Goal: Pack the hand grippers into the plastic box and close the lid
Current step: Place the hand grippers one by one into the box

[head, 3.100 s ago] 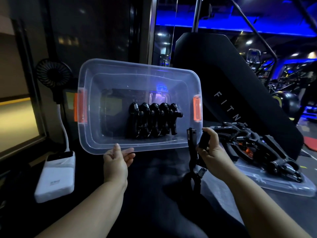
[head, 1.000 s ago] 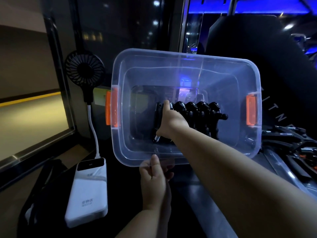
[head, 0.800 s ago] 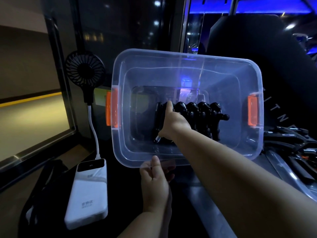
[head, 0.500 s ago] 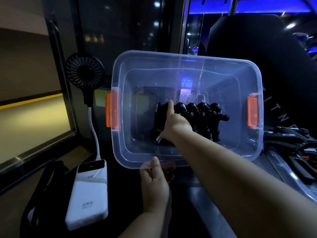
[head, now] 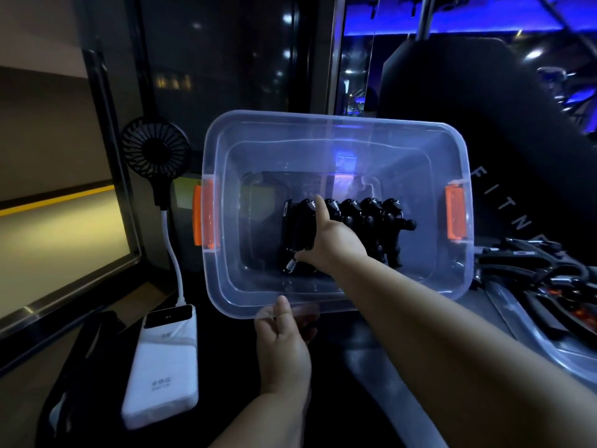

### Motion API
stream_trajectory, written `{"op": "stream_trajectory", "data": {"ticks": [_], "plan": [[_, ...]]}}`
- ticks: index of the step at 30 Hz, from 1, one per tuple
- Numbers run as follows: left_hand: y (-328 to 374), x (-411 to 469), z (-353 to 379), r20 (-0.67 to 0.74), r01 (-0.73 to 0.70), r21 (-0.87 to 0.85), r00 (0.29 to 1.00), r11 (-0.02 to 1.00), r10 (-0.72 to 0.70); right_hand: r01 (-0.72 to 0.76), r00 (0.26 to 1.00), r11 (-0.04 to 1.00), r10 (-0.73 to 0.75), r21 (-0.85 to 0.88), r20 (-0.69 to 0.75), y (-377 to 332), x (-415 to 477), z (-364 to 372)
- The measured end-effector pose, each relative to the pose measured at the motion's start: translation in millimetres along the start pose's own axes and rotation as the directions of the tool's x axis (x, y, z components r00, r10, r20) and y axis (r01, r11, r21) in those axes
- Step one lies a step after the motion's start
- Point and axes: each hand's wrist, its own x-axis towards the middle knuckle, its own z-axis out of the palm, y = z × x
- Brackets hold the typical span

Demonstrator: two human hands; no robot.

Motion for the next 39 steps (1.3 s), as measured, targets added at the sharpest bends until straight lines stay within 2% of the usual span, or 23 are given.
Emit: {"op": "stream_trajectory", "data": {"ticks": [6,15,24,32,36,39], "plan": [[1,-5,1,0.000,-0.055,0.028,0.998,0.998,0.055,0.055,0.990,0.995,-0.044,0.080,-0.132,26,-23,-12],[5,-8,0,0.003,-0.056,0.014,0.998,0.998,0.056,-0.003,0.958,0.981,0.059,0.194,-0.281,92,-58,-33],[5,-12,4,-0.001,-0.069,0.029,0.998,0.997,0.070,-0.058,0.851,0.938,0.226,0.342,-0.475,172,-98,-63],[4,-14,6,-0.012,-0.075,0.033,0.997,0.997,0.075,-0.285,0.824,0.903,0.402,0.321,-0.400,247,-102,-64],[4,-17,9,-0.012,-0.093,0.043,0.996,0.995,0.093,-0.432,0.802,0.887,0.462,0.166,-0.379,279,-96,-71],[3,-16,9,-0.017,-0.095,0.044,0.995,0.994,0.096,-0.501,0.814,0.863,0.497,0.068,-0.301,295,-90,-76]]}}
